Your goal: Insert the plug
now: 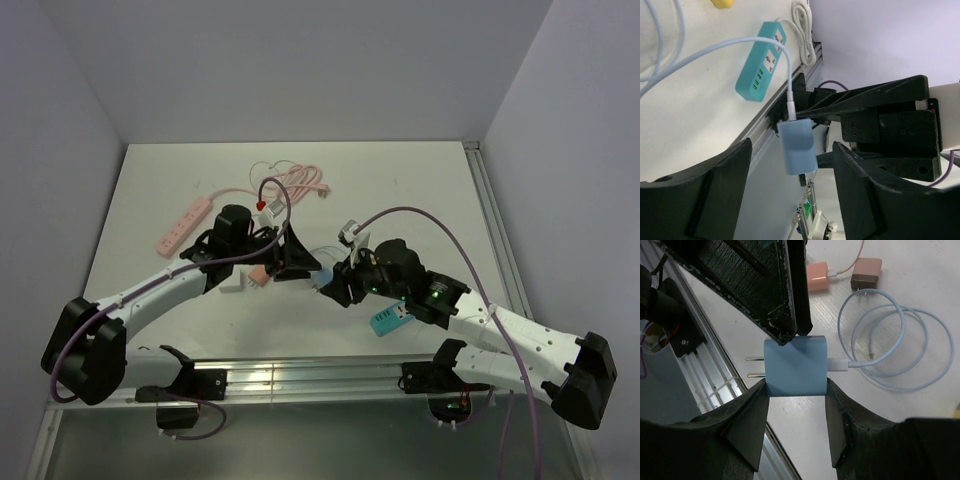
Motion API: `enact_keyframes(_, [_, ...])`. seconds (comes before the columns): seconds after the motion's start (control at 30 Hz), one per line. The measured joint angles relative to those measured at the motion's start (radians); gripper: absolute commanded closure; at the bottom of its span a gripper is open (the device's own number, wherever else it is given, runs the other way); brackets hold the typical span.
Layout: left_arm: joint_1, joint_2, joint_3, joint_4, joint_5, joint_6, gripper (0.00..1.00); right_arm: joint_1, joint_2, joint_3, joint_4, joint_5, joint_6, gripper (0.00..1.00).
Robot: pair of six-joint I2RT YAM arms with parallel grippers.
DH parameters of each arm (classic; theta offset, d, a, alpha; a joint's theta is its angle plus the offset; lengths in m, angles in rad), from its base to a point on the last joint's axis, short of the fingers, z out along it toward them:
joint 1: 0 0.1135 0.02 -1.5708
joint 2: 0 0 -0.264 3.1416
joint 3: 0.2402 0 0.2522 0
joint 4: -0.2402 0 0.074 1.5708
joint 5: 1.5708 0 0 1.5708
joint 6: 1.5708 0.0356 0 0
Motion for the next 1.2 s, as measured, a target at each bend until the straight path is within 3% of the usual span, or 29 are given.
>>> enact_keyframes(0.47, [-0.040,0.000,-0.023,0.055,0.026,-0.009,0.39,0.051,0.022,0.000,0.040,0.088,0.016,1.00])
enact_keyframes(0.57, [-0.042,0.000,-0.033,0.059,0.033,-0.016,0.46,0.055,0.022,0.000,0.047,0.098,0.019,1.00])
enact_keyframes(0.7, [-0.048,0.000,-0.042,0.084,0.047,-0.030,0.69,0.060,0.022,0.001,0.050,0.109,0.024,1.00])
enact_keyframes(0.83, [-0.048,0.000,-0.047,0.092,0.050,-0.051,0.82,0.068,0.035,0.013,0.037,0.134,0.020,1.00])
enact_keyframes(0.87, [-0.048,0.000,-0.048,0.092,0.050,-0.051,1.00,0.069,0.039,0.017,0.033,0.139,0.022,0.95])
enact_keyframes(0.93, [-0.047,0.000,-0.051,0.094,0.051,-0.050,1.00,0.071,0.046,0.026,0.023,0.145,0.026,0.83])
enact_keyframes(0.97, [-0.047,0.000,-0.051,0.095,0.051,-0.048,1.00,0.072,0.048,0.029,0.018,0.149,0.031,0.65])
enact_keyframes(1.03, [-0.047,0.000,-0.051,0.095,0.050,-0.044,1.00,0.074,0.055,0.037,0.009,0.154,0.042,0.47])
enact_keyframes(1.07, [-0.046,0.000,-0.051,0.094,0.050,-0.041,1.00,0.074,0.059,0.042,0.002,0.156,0.051,0.27])
enact_keyframes(1.2, [-0.051,-0.029,-0.049,0.074,0.045,0.011,1.00,0.075,0.072,0.059,-0.038,0.172,0.122,0.21])
